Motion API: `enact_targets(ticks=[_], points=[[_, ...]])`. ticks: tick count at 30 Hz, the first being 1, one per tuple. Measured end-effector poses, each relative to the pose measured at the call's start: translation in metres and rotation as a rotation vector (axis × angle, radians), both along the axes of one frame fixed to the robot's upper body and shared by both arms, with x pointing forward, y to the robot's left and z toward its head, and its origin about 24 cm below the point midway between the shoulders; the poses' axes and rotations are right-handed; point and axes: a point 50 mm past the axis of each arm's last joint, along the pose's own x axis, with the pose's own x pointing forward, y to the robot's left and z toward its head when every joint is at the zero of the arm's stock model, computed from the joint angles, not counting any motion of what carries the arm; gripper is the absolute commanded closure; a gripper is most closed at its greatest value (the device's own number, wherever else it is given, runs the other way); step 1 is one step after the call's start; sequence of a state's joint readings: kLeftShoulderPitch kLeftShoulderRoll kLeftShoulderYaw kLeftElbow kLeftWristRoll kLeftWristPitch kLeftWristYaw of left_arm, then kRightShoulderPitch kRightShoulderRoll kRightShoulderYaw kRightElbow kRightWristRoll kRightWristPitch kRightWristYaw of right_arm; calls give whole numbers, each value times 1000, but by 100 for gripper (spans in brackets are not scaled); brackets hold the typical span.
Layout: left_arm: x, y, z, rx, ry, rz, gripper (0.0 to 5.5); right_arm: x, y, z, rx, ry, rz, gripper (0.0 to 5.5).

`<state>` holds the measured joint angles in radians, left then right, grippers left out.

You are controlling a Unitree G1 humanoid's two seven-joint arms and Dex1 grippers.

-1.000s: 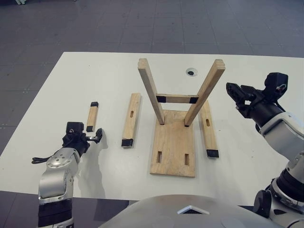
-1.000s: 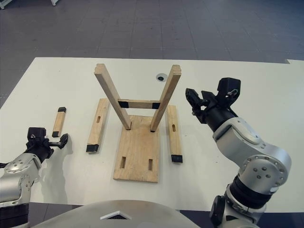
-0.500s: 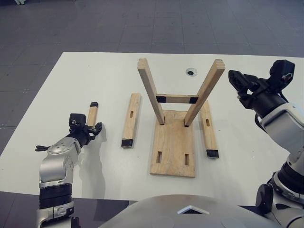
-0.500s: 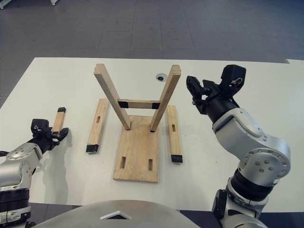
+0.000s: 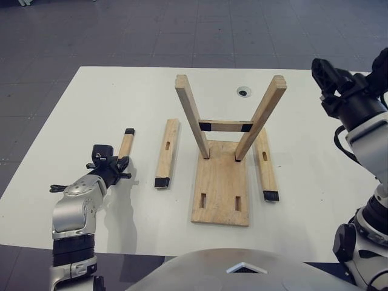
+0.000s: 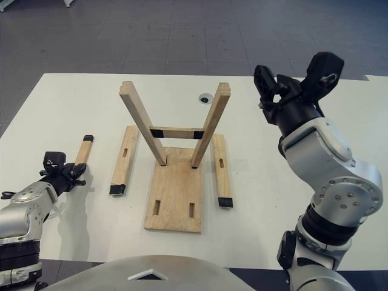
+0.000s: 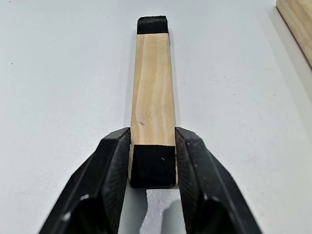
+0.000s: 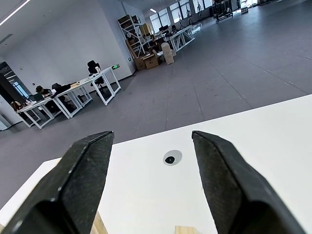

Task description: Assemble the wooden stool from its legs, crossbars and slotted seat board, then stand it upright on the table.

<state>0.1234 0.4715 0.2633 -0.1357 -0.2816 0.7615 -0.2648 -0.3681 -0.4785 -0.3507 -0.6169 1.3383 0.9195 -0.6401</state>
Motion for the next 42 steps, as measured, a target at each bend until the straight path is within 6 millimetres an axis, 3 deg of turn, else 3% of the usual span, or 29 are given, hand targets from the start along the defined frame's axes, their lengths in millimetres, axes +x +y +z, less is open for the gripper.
enact_targets(ticks=[2, 4, 5, 6, 9, 11, 12, 13, 16, 19, 31, 38, 42], points=[[2, 1, 2, -3, -22, 25, 417, 7, -3, 14, -3, -49, 3, 256], [7, 6, 9, -2, -66, 85, 417, 15, -12, 42, -11, -154, -23, 256], [18, 8, 26, 9, -143, 106, 417, 20, -15, 54, -8, -194, -20, 256], [34, 6, 52, 20, -257, 102, 417, 24, -15, 62, 9, -220, -3, 256], [73, -26, 167, 13, -699, -21, 417, 39, -7, 79, 116, -249, 101, 256], [74, -60, 231, 11, -937, -165, 417, 46, 8, 83, 221, -234, 231, 256], [70, -80, 254, 28, -1026, -265, 417, 48, 18, 84, 262, -217, 303, 256], [67, -96, 264, 39, -1064, -348, 417, 50, 24, 84, 294, -204, 358, 256], [61, -145, 260, 22, -1027, -644, 417, 49, 46, 86, 363, -166, 544, 256], [59, -164, 264, 25, -1020, -759, 417, 49, 60, 92, 360, -158, 635, 256], [62, -179, 254, -18, -979, -805, 417, 39, 95, 102, 320, -157, 789, 256], [60, -182, 250, -40, -950, -818, 417, 52, 93, 112, 343, -172, 764, 256], [58, -183, 249, -44, -944, -823, 417, 59, 86, 117, 392, -186, 764, 319]])
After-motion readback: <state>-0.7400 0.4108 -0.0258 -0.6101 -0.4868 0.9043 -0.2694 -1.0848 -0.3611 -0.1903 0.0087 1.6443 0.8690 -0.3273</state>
